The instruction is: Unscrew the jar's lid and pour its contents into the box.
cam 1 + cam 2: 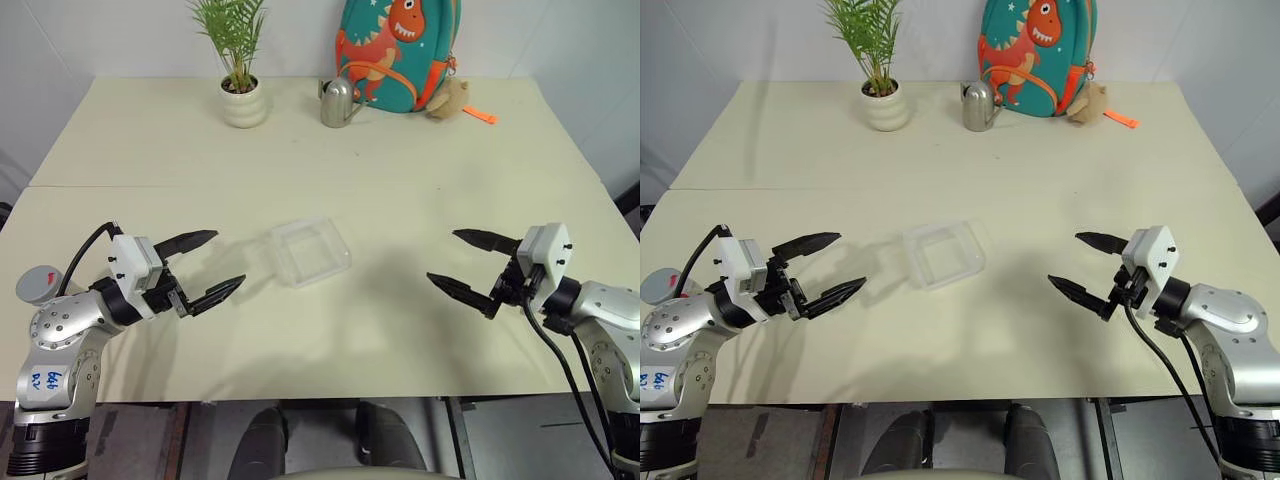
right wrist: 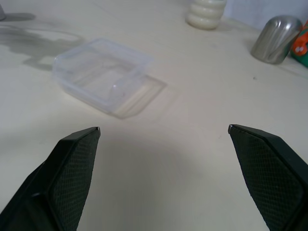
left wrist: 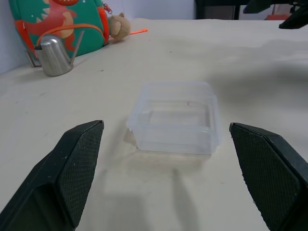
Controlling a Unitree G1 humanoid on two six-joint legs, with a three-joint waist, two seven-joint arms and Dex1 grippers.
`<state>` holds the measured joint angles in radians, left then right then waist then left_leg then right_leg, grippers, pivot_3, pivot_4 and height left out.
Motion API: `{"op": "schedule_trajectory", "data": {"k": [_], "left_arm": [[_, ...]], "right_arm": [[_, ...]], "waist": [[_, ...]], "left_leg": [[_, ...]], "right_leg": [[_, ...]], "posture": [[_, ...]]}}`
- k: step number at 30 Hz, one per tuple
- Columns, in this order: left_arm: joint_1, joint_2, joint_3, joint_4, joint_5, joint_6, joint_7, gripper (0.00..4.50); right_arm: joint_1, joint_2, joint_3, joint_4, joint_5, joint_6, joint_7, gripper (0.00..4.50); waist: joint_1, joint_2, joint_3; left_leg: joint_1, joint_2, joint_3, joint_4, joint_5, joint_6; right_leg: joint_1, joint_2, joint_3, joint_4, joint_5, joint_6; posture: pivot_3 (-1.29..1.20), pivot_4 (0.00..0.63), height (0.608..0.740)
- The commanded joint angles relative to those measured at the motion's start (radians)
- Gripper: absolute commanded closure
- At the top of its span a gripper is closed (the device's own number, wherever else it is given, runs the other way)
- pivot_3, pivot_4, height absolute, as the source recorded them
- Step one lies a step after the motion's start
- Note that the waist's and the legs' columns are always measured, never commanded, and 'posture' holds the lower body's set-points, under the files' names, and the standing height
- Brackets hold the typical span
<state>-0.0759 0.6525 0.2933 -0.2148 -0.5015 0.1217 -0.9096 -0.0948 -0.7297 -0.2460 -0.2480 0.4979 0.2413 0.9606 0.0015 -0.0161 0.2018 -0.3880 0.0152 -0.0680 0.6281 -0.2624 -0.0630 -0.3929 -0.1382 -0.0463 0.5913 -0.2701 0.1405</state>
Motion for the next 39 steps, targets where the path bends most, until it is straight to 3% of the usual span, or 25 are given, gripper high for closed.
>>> {"op": "schedule_trajectory", "data": {"k": [1,7,11,19,28,35,39], "left_arm": [[-0.002,0.015,0.023,-0.021,0.000,-0.006,0.012,0.04],[0.106,-0.021,0.073,-0.087,0.027,-0.033,0.093,0.04],[0.236,-0.098,0.125,-0.172,0.053,-0.057,0.192,0.04],[0.558,-0.474,0.203,-0.334,0.174,-0.141,0.560,0.04],[0.564,-0.777,0.205,-0.356,0.277,-0.143,0.948,0.04],[0.506,-0.832,0.169,-0.364,0.318,-0.136,1.127,0.04],[0.420,-0.773,0.177,-0.320,0.309,-0.137,1.183,0.04]], "right_arm": [[0.008,0.010,-0.027,0.003,0.010,-0.043,0.010,0.00],[-0.019,0.057,0.026,0.055,-0.002,-0.094,0.029,0.00],[-0.099,0.089,0.091,0.054,0.001,-0.076,0.034,0.00],[-0.284,0.169,0.218,0.070,0.028,-0.033,0.081,0.00],[-0.401,0.224,0.305,0.060,0.026,0.027,0.092,0.00],[-0.426,0.242,0.326,0.041,0.027,0.066,0.075,0.00],[-0.445,0.247,0.327,0.037,0.033,0.090,0.066,0.00]], "waist": [[0.000,0.000,0.000],[-0.005,0.001,0.000],[-0.006,0.001,0.000],[0.005,0.000,0.000],[0.024,-0.004,-0.002],[0.023,-0.004,-0.002],[0.024,-0.004,-0.002]], "left_leg": [[0.000,0.000,0.000,0.000,0.000,0.000],[0.001,0.001,0.001,0.000,0.000,-0.001],[0.002,0.002,0.002,0.000,-0.001,-0.002],[0.002,0.004,0.006,0.002,-0.002,-0.002],[0.001,0.004,0.008,0.006,-0.002,-0.002],[0.000,0.004,0.008,0.005,-0.002,-0.001],[0.001,0.004,0.008,0.005,-0.002,-0.001]], "right_leg": [[0.000,0.000,0.000,0.000,0.000,0.000],[-0.001,0.001,0.002,0.000,0.000,0.000],[-0.001,0.004,0.005,0.000,0.000,0.000],[-0.001,0.006,0.009,-0.002,0.001,-0.002],[0.000,0.006,0.009,-0.006,-0.003,-0.016],[-0.001,0.006,0.010,-0.006,-0.003,-0.016],[-0.001,0.006,0.010,-0.005,-0.003,-0.016]], "posture": [[0.00,0.150,0.740],[0.00,0.150,0.740],[0.00,0.150,0.740],[0.00,0.150,0.740],[0.00,0.150,0.740],[0.00,0.150,0.740],[0.00,0.150,0.740]]}}
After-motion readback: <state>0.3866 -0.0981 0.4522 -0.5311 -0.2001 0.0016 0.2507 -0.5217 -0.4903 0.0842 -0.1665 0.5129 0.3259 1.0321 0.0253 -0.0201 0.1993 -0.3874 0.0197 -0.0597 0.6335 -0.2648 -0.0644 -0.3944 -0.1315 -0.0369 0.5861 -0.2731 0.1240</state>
